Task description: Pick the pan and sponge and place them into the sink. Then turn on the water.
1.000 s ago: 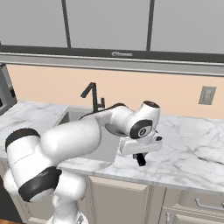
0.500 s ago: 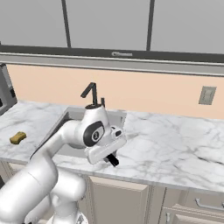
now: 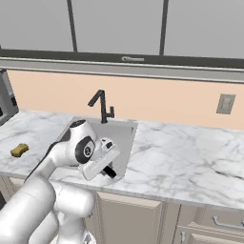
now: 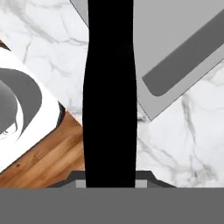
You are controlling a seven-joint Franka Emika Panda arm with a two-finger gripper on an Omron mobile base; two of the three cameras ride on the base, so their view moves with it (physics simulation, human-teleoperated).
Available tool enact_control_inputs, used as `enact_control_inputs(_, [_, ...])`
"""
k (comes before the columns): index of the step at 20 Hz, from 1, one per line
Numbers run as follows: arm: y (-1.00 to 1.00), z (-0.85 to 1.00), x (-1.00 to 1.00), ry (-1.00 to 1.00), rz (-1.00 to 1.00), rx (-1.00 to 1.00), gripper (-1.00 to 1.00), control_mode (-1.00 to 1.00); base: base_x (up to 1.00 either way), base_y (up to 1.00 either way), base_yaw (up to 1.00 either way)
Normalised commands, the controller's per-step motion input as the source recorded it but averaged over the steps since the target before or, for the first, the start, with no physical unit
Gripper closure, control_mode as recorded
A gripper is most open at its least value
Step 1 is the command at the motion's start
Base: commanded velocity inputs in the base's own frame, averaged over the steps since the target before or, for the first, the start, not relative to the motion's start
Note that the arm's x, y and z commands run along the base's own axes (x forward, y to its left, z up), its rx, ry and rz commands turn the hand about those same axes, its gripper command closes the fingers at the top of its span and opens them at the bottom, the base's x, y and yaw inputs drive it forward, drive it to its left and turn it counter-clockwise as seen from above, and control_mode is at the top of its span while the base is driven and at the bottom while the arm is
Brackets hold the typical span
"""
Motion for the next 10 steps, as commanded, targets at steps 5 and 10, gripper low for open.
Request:
enact_control_inputs(5, [0.00, 0.00, 1.00, 0.07, 0.00, 0.01, 1.00, -1.00, 0.00, 0.00, 0.00])
enact_control_inputs(10, [0.08, -0.02, 0.97, 0.14, 0.00, 0.00, 1.00, -1.00, 0.00, 0.00, 0.00])
